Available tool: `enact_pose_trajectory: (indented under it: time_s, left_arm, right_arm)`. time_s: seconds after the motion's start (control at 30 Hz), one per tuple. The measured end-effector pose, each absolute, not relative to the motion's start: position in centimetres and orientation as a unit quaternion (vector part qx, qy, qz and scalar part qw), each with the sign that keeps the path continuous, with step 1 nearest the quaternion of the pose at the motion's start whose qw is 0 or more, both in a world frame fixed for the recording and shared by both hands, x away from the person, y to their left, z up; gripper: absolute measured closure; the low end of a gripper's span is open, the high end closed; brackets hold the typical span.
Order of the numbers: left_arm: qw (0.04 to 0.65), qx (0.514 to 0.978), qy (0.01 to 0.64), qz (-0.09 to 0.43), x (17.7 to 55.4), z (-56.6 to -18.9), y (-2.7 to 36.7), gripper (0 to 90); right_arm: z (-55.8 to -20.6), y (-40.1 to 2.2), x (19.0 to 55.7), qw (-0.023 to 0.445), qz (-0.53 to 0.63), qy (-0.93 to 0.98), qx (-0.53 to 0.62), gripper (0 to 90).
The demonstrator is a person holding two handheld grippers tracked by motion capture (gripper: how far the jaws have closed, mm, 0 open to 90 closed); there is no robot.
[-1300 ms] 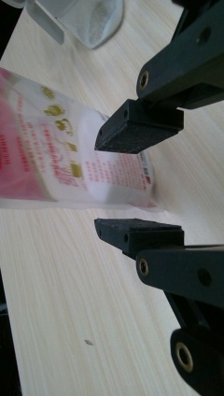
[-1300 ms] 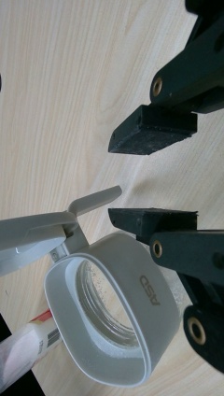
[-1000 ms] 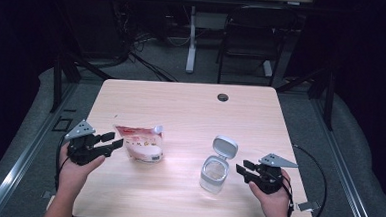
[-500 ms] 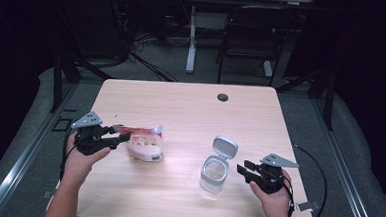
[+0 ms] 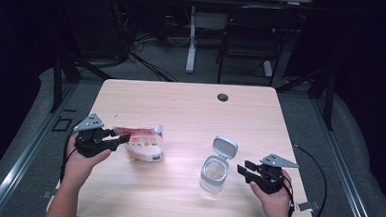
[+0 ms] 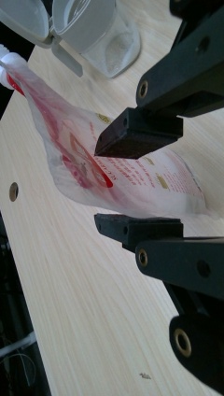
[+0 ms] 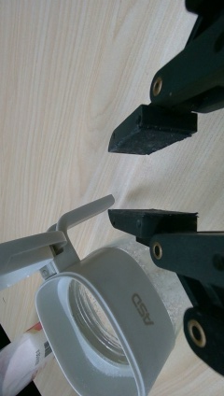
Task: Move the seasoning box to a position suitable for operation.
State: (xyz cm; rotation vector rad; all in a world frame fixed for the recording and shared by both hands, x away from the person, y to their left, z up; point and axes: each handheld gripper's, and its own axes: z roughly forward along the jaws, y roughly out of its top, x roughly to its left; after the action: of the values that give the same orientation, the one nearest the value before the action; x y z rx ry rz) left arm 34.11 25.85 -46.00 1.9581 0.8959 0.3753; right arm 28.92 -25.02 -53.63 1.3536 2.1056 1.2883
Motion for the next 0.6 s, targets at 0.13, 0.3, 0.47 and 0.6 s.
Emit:
enact_pose_trajectory:
  time_s: [0.13,0.3,0.47,0.6]
  left_arm:
    - [0.461,0.796,0.362,0.151,33.8,-45.85,26.05,66.1]
    - [0.461,0.797,0.359,0.152,33.46,-45.85,26.05,67.8]
    - [0.462,0.803,0.349,0.143,33.31,-45.63,26.24,74.5]
    - [0.467,0.803,0.341,0.142,33.38,-45.35,26.2,71.2]
  right_arm:
    - [-53.74,-24.9,29.04,0.159,0.452,0.74,0.472,61.3]
    - [-53.74,-24.98,29.1,0.156,0.456,0.738,0.473,61.4]
    - [-53.72,-24.99,29.02,0.155,0.458,0.735,0.475,61.4]
    - [-53.85,-24.86,29.05,0.151,0.462,0.734,0.474,61.3]
